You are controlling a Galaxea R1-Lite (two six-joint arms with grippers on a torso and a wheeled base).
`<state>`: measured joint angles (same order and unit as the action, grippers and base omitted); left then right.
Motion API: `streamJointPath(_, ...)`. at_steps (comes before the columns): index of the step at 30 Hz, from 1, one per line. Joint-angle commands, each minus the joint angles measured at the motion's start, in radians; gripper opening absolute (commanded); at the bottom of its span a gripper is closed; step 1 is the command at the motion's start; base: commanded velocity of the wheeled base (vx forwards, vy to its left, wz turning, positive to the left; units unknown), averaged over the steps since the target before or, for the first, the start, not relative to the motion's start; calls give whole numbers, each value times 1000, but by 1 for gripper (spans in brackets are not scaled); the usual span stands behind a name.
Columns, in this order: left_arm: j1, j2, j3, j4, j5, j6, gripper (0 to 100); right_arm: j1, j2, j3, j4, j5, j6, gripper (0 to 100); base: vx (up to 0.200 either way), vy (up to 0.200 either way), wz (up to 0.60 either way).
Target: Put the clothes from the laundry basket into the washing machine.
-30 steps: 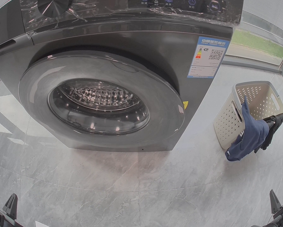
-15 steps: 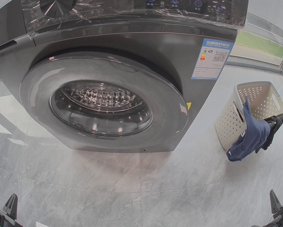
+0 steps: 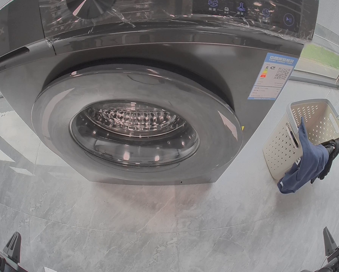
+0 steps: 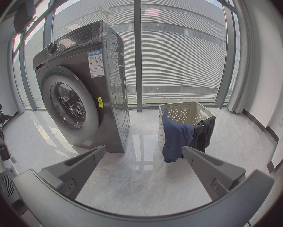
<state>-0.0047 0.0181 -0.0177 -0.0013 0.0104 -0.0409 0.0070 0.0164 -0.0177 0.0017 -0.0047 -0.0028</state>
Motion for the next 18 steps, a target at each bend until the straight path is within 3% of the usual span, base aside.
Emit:
streamJointPath(1, 0, -17, 18, 0, 0, 1, 0, 1, -10, 15, 0, 0, 0, 100, 0, 0, 0)
streamJointPath(5, 0, -17, 18, 0, 0, 1, 0, 1, -10, 15, 0, 0, 0, 100, 0, 0, 0)
streamJointPath(18, 0, -17, 18, 0, 0, 1, 0, 1, -12, 15, 0, 0, 0, 100, 0, 200, 0)
